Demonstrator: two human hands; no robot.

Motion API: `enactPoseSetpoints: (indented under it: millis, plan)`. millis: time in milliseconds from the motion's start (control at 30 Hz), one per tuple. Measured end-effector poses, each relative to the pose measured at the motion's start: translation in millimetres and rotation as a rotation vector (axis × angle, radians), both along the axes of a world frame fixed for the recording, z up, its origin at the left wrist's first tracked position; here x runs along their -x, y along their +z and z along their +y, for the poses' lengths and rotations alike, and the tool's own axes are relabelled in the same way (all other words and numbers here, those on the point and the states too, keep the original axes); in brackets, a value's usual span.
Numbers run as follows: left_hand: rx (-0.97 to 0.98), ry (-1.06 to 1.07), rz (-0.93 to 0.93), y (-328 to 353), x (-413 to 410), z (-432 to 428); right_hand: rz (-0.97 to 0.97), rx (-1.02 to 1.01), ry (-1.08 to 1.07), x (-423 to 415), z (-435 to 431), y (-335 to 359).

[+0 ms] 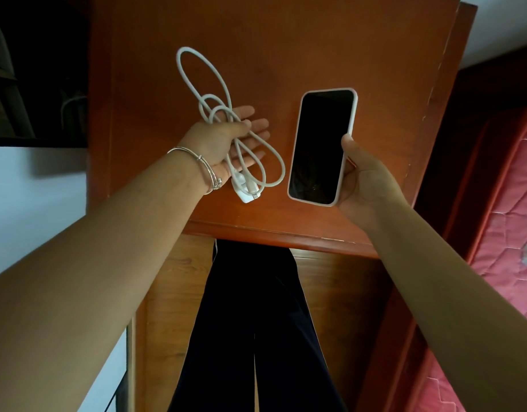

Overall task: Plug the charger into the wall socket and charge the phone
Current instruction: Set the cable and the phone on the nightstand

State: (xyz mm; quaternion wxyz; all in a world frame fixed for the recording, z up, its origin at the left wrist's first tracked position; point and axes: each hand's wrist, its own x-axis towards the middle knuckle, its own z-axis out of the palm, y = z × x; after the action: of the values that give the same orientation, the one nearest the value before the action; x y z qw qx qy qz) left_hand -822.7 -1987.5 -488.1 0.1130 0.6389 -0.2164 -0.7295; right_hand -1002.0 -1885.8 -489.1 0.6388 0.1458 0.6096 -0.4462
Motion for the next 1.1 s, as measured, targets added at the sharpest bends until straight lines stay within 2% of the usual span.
enactPoseSetpoints:
  millis: [100,200,367,633,800,1100]
  plan:
    - [0.015,-0.03,0.017,-1.6,0.8,-3.7,0.014,-0.004,0.008,-0.3,0.3,-2.6]
    - [0.016,-0.047,-0.045,-6.4,1.7,-6.5,0.036,-0.022,0.011,-2.4,-0.9,-4.7]
    - [0.01,0.017,0.024,-5.0,2.5,-5.1,0.086,-0.048,0.01,-4.2,1.0,-8.3]
    - [-0.007,0.095,-0.041,-6.6,-1.8,-4.3,0.167,-0.097,-0.026,0.5,3.2,-13.8]
    - [0.001,0.069,-0.064,-9.3,-6.9,-3.7,0.236,-0.137,-0.123,2.4,5.4,-13.9]
    - [-0.005,0.073,-0.065,-13.4,-20.1,8.5,0.402,-0.267,-0.016,4.2,2.6,-16.3]
